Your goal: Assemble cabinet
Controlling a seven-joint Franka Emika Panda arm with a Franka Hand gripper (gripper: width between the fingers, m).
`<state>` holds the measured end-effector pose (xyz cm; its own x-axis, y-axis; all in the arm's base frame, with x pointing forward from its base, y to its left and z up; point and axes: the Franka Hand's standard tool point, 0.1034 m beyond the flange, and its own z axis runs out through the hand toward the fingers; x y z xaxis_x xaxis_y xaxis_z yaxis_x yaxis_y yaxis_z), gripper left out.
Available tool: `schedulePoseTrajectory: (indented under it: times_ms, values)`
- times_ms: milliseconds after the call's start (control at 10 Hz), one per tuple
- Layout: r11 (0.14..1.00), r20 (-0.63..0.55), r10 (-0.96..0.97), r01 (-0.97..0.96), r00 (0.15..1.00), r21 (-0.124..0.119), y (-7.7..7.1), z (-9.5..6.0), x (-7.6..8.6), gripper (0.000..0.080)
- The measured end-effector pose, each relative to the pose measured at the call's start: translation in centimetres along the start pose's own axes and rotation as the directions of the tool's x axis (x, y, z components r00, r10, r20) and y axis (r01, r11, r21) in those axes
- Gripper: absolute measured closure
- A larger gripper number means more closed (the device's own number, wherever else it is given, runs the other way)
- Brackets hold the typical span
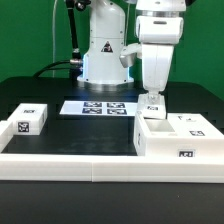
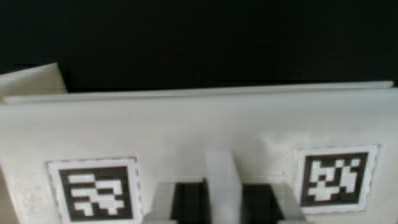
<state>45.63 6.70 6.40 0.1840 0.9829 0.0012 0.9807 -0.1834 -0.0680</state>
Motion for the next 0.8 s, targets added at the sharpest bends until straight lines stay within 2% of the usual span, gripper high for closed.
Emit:
schedulePoseTrajectory:
  times_ms: [500,800]
  values:
    - [1.0,0.0,-0.001,0.001,1.0,0.001,-0.02,0.07,0.0,0.0729]
    - [1.0,-0.006,-0.023,0.023,1.0,-0.001,0.89,0.21,0.33,0.0729]
